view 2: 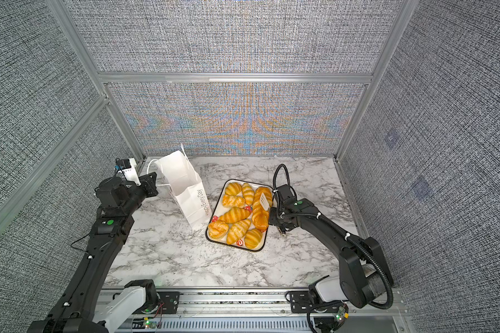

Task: Pack bread into a paper bag
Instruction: Pick up the bread from the tray.

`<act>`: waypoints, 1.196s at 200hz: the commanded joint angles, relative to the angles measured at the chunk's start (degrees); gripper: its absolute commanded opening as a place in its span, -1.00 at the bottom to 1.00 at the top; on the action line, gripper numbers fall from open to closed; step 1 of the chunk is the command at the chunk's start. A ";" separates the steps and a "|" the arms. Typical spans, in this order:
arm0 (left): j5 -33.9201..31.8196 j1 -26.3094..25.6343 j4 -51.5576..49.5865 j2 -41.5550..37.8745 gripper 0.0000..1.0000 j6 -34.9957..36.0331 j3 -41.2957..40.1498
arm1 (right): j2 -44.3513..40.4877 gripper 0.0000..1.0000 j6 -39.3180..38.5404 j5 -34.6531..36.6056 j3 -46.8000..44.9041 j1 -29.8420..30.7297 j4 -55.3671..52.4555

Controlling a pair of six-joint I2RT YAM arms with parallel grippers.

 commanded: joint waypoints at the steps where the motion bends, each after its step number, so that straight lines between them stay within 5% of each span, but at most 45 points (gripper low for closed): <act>1: 0.17 0.01 1.23 -0.13 -1.00 0.35 0.00 | -0.05 0.00 0.75 -0.43 -0.08 -0.01 1.41; 239: 0.06 0.01 1.21 -0.70 -1.00 0.60 -0.17 | 0.48 -0.34 1.32 -1.34 -0.84 0.06 3.10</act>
